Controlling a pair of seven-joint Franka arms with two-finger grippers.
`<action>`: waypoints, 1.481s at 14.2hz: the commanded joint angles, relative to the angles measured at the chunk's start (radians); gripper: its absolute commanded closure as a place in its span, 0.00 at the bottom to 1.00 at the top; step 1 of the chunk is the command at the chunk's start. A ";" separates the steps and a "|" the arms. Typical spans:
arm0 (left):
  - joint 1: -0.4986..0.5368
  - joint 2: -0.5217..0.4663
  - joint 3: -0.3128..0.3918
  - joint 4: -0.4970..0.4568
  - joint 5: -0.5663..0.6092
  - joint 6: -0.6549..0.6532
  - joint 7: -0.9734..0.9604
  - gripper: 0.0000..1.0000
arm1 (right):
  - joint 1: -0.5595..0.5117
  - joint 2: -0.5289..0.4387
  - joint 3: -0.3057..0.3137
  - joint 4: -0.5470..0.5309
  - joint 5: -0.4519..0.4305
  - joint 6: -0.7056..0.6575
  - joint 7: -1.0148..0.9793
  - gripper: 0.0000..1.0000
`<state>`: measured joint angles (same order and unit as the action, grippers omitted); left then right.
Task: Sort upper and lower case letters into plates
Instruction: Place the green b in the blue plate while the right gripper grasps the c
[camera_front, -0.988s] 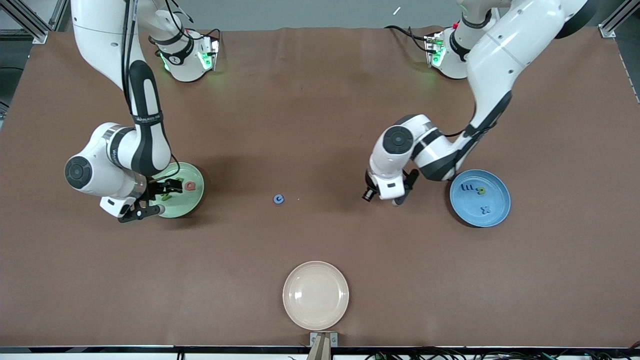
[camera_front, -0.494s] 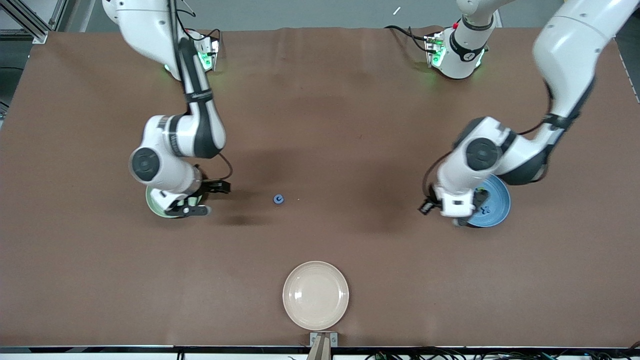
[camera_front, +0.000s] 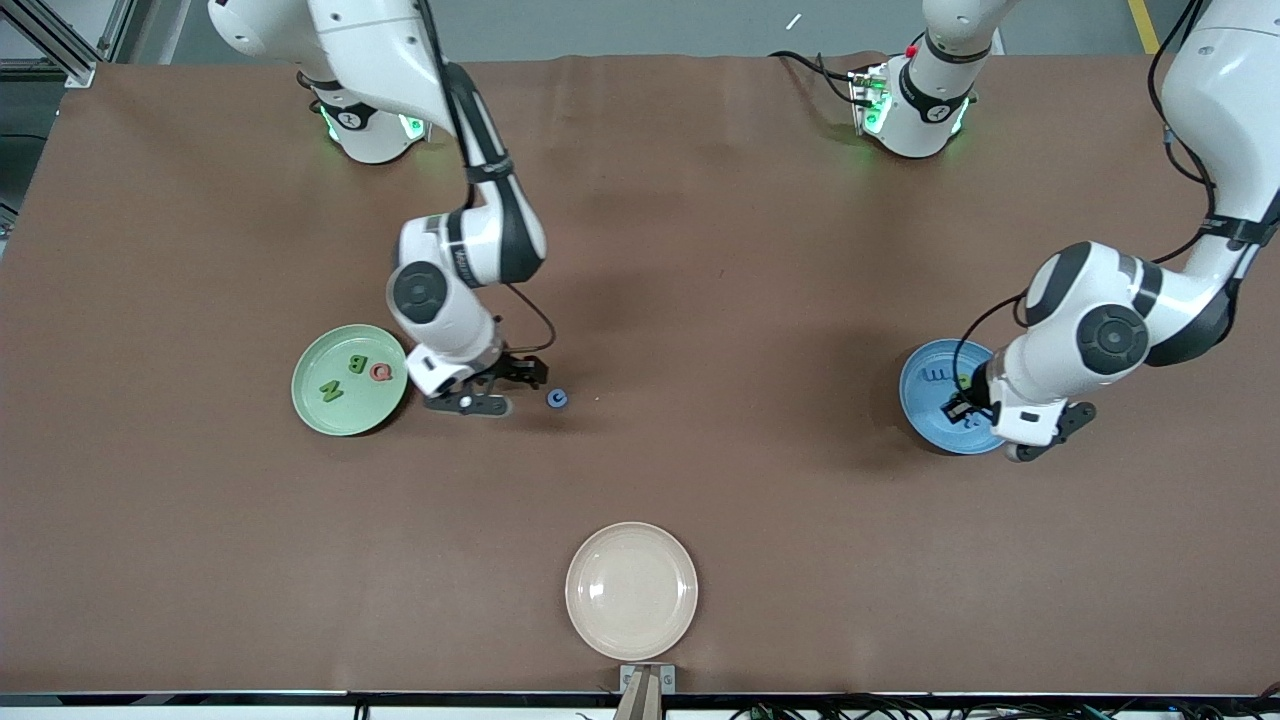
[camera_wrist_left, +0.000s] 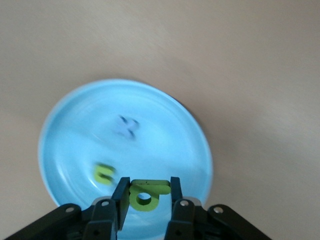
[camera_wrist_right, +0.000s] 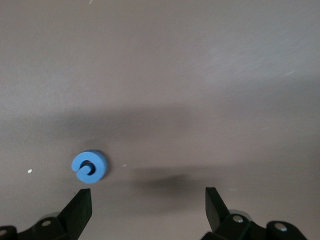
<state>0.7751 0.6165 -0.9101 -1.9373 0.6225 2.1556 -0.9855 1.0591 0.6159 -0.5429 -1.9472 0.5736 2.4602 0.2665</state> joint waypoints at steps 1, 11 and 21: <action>0.058 0.026 -0.016 -0.009 0.071 -0.003 0.024 0.87 | 0.019 0.039 0.020 0.005 0.025 0.065 0.040 0.00; 0.079 0.112 0.022 -0.022 0.176 0.049 0.016 0.86 | 0.016 0.113 0.061 0.122 0.006 0.052 0.171 0.17; 0.076 0.120 0.042 -0.051 0.197 0.049 0.008 0.82 | 0.002 0.125 0.061 0.166 -0.086 -0.015 0.171 0.41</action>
<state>0.8518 0.7418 -0.8763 -1.9676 0.7957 2.1937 -0.9658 1.0697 0.7241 -0.4841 -1.8065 0.5057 2.4567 0.4225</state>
